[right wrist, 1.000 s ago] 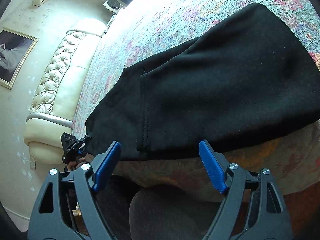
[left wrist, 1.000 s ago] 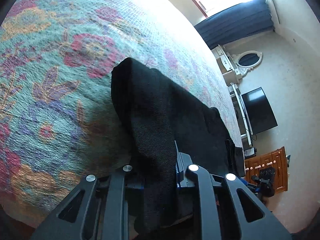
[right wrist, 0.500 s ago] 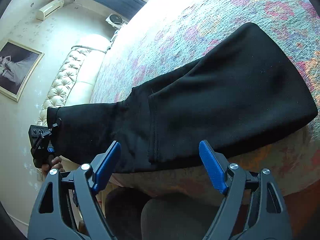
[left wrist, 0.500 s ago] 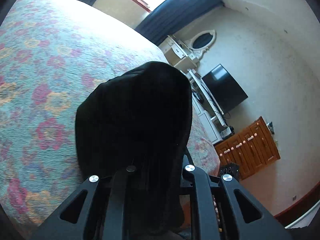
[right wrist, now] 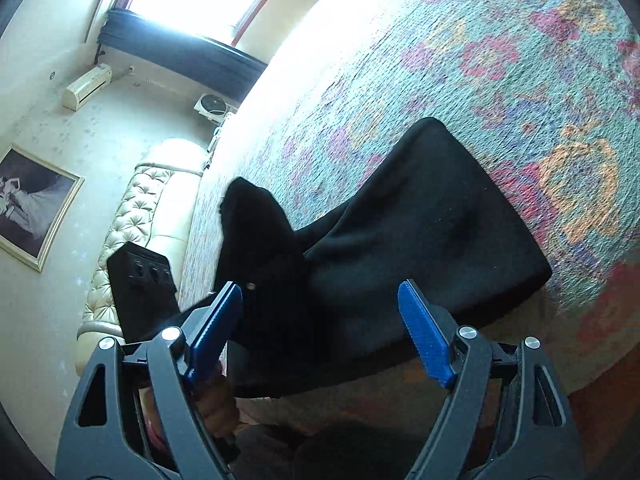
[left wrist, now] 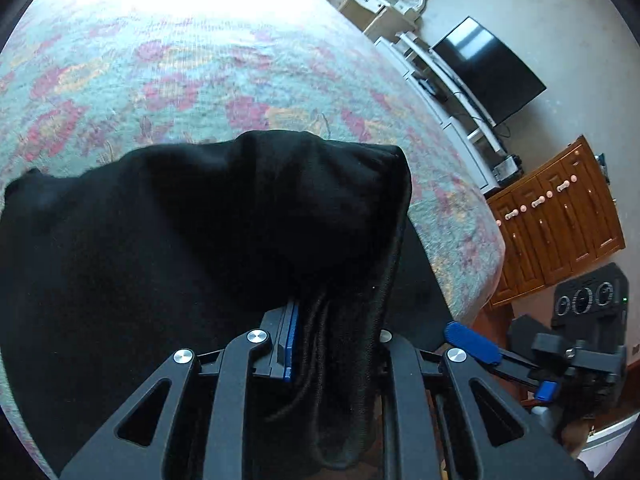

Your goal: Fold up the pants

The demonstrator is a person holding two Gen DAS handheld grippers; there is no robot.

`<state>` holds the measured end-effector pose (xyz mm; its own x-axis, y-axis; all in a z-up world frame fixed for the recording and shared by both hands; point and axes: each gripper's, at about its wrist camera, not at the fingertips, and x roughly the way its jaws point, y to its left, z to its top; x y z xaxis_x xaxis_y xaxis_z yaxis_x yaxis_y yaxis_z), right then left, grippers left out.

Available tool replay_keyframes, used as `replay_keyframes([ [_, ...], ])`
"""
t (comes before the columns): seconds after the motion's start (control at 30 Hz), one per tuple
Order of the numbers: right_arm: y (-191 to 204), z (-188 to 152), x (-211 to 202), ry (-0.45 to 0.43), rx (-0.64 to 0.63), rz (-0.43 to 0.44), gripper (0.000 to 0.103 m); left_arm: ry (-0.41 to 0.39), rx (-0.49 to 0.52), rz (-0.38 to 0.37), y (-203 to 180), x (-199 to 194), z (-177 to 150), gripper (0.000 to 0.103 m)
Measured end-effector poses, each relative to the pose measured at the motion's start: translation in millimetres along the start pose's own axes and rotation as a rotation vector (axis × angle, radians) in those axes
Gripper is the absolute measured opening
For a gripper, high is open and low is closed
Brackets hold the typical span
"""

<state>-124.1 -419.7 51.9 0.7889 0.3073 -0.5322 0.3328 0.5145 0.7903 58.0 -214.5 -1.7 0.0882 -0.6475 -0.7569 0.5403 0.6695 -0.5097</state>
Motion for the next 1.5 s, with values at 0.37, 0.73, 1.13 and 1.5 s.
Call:
replay_keyframes([
  [0.37, -17.5, 27.0, 24.3, 0.107, 0.017, 0.056, 0.081, -0.147, -0.078, -0.165, 8.3, -69.4, -21.5, 0.062],
  [0.73, 3.4, 40.0, 78.5, 0.223, -0.156, -0.031, 0.080, -0.302, -0.363, -0.065, 132.1, -152.9, -72.1, 0.068],
  [1.13, 9.4, 23.3, 92.4, 0.303, -0.175, -0.067, 0.060, -0.240, -0.378, -0.072, 149.0, -151.3, -93.4, 0.068],
  [1.5, 59.6, 11.3, 72.5, 0.225, -0.340, -0.119, 0.014, -0.214, -0.425, -0.093, 153.1, -141.3, -93.3, 0.070],
])
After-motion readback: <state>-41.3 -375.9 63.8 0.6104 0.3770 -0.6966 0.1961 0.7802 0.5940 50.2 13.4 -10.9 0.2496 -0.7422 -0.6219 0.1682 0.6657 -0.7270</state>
